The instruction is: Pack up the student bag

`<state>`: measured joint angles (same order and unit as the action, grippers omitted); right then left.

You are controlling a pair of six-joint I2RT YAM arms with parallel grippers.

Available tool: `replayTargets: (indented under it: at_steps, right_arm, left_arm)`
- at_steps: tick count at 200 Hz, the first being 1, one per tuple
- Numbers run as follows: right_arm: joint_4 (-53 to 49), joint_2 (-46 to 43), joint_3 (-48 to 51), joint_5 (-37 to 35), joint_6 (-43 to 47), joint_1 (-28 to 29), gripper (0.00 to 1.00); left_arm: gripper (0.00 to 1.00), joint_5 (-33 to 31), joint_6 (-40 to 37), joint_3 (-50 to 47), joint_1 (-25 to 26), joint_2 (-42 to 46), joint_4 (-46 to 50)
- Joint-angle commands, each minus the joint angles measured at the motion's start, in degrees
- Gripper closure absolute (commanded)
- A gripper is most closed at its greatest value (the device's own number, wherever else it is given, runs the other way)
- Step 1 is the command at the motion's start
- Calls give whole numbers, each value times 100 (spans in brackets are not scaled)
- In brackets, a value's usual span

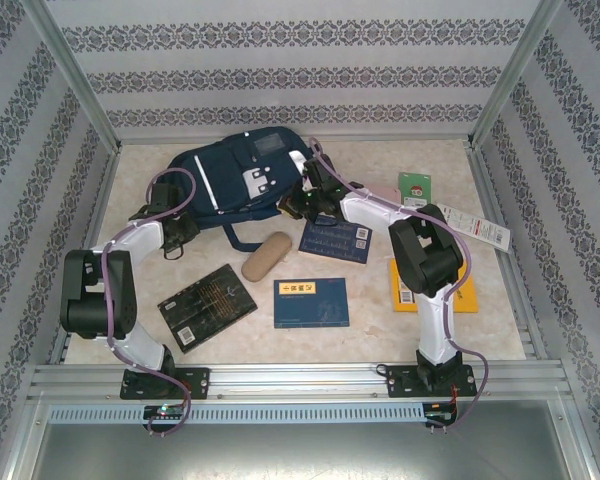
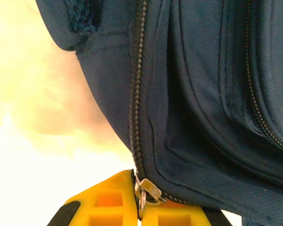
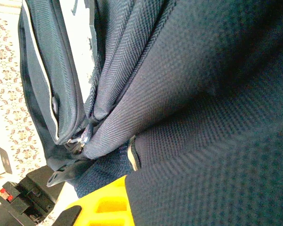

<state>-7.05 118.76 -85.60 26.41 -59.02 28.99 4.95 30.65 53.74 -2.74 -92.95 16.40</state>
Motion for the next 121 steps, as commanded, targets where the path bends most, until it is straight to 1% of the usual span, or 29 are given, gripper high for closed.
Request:
replayTargets:
  at_steps: [1,30,49,68,93,99,104,109,121]
  right_arm:
    - [-318,-375,-79,-558,436,-383,100]
    - [-679,-491,-429,-623,831,-547,100]
    - [-901,-512,-623,-663,1051,-762,100]
    - [-1114,-397,-868,-655,1198,-1038,100]
    - [-1446,-122,-1409,-744,1516,-1338,100]
    - [-1577,-59,-1569,-784,1598,-1408,94]
    - [-1663,2,-1686,-803,1648,-1458,84]
    - [-1737,50,-1770,-800,1680,-1515,76]
    - [-1841,79,-1845,-772,1698,-1618,62]
  left_arm:
    - [100,-23,131,-42,-229,317,338]
    - [100,478,-38,-207,-42,811,472]
    - [100,724,-86,-327,228,1185,521]
    - [100,896,-103,-363,644,1406,546]
    - [100,905,-65,-190,1353,1507,583]
    - [100,934,-36,-129,1528,1505,575]
    - [100,952,-13,-71,1670,1489,566]
    - [100,958,20,-4,1830,1467,566]
    - [100,933,87,154,2206,1396,557]
